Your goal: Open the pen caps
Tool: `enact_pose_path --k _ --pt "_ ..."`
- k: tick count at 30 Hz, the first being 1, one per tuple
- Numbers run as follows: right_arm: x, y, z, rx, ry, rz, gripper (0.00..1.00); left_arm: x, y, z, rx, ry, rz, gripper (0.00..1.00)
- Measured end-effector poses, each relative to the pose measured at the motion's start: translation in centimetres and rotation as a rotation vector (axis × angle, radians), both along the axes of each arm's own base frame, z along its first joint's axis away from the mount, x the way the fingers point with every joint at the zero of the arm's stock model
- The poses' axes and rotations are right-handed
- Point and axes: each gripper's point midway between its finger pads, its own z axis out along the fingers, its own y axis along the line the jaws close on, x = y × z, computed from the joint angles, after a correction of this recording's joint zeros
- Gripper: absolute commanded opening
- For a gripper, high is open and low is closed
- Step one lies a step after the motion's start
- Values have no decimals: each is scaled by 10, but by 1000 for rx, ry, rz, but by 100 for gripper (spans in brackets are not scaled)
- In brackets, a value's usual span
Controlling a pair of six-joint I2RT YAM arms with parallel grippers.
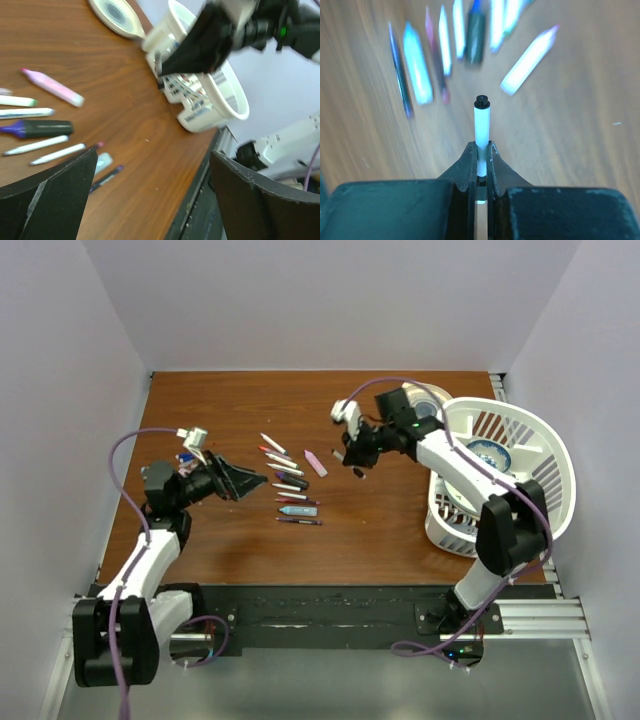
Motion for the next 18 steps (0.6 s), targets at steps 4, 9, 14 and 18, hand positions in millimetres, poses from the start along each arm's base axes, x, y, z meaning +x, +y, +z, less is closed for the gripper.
enact_pose_path --k 4,9,14,18 --pt "15 1 67 285 21 -156 0 -17 -37 0 6 -5 -96 100" --pt "5 18 132 595 143 -149 0 -31 -71 2 7 -29 -148 99" --pt "-8 39 122 706 472 -97 0 -31 -97 -8 15 -15 -162 99" --pt "-23 36 86 719 644 -203 0 -29 -119 -17 23 16 -159 94"
